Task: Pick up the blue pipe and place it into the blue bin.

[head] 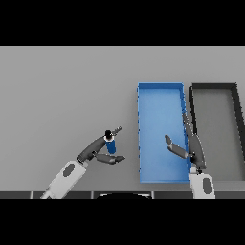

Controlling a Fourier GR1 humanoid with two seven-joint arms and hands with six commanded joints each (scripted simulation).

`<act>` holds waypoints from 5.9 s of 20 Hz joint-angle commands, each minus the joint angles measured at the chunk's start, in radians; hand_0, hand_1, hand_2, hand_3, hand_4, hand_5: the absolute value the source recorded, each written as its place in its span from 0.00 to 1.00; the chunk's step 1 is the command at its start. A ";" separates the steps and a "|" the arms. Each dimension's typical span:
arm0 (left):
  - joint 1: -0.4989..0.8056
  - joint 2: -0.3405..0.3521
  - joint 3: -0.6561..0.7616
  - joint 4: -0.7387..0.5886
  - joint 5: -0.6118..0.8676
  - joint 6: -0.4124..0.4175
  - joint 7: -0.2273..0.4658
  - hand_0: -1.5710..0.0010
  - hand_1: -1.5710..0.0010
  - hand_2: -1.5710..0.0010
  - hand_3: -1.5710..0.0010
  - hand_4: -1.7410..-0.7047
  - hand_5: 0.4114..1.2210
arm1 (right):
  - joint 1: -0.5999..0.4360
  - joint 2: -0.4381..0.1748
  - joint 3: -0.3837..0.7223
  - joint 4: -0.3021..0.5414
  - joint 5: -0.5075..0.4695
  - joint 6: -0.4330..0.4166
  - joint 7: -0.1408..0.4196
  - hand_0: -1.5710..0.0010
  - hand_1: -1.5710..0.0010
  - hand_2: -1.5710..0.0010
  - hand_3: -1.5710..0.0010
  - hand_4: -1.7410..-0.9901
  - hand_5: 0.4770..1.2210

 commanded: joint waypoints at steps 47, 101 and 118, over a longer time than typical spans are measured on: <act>-0.036 -0.220 0.051 -0.231 -0.026 -0.089 0.028 0.00 0.00 0.00 0.00 0.26 1.00 | 0.602 0.268 0.332 -0.485 0.157 -0.063 0.025 1.00 0.99 0.92 1.00 0.68 0.15; -0.025 -0.272 0.187 -0.239 -0.186 -0.279 0.116 0.84 0.86 0.86 0.88 0.70 0.54 | -0.441 0.335 0.386 -0.280 0.150 0.158 0.701 0.00 0.00 0.00 0.00 0.00 0.99; -0.009 -0.273 0.185 -0.223 -0.183 -0.262 0.161 1.00 1.00 1.00 1.00 0.81 0.04 | -0.678 0.352 0.160 -0.288 -0.160 0.102 0.719 0.00 0.00 0.00 0.00 0.00 1.00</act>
